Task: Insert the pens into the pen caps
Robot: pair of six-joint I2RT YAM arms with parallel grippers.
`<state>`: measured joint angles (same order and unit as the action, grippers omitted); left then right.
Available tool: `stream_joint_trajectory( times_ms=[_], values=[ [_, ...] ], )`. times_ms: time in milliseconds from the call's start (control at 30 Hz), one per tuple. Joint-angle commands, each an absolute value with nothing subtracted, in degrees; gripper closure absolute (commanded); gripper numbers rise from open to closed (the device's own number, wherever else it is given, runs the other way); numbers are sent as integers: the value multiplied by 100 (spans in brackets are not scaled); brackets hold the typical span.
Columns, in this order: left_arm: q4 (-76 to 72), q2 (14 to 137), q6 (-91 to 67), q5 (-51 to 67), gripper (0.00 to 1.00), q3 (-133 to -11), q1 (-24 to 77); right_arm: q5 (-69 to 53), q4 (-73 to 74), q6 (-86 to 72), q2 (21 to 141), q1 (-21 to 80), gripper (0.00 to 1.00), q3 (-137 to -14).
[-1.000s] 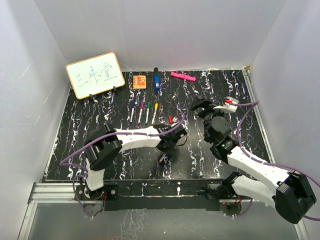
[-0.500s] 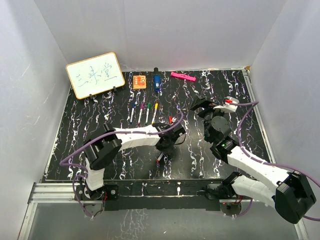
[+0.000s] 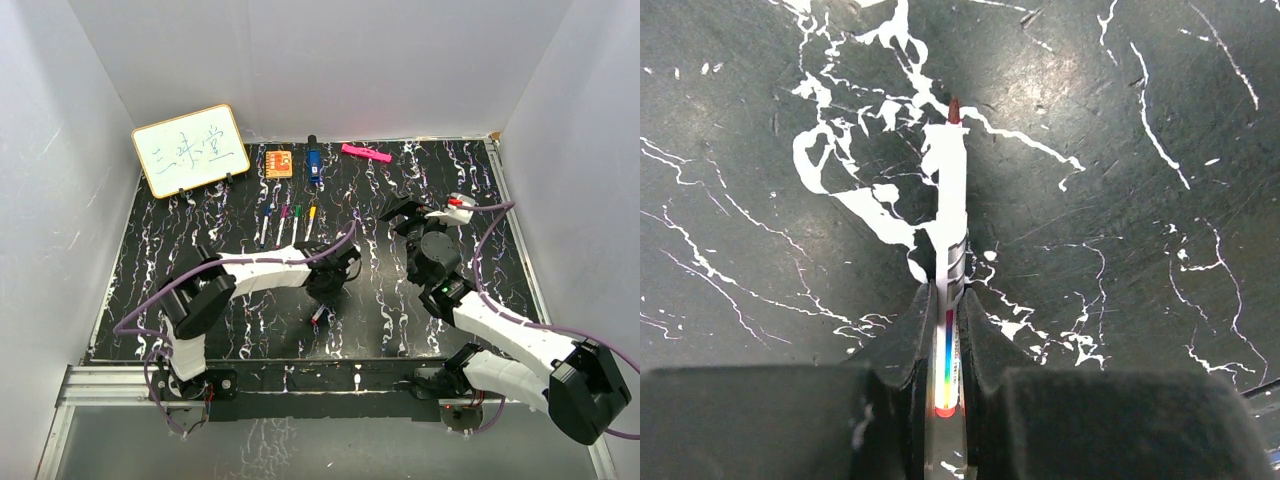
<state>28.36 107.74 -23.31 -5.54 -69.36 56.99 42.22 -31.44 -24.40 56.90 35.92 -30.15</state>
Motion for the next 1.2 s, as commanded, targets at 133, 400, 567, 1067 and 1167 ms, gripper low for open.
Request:
stream_joint_trajectory(
  times_ms=[133, 400, 567, 1067, 1167],
  values=[
    [3709, 10061, -1998, -792, 100, -6514, 5064, 4471, -3267, -2459, 5985, 3514, 16, -3213],
    [4206, 8973, -1793, -1100, 100, -7287, 4956, 4250, -1961, -2441, 7016, 3348, 22, -4253],
    [3750, 8408, -1856, -1225, 100, -6974, 4902, 3569, -742, -2309, 8076, 3339, 29, -5126],
    [1181, 6955, -2184, -1239, 100, -5208, 4781, 2277, 219, -2253, 9420, 3394, 35, -5756],
    [925, 6864, -2203, -1203, 100, -4960, 4762, 2187, 220, -2259, 9601, 3423, 36, -5914]
  ],
)
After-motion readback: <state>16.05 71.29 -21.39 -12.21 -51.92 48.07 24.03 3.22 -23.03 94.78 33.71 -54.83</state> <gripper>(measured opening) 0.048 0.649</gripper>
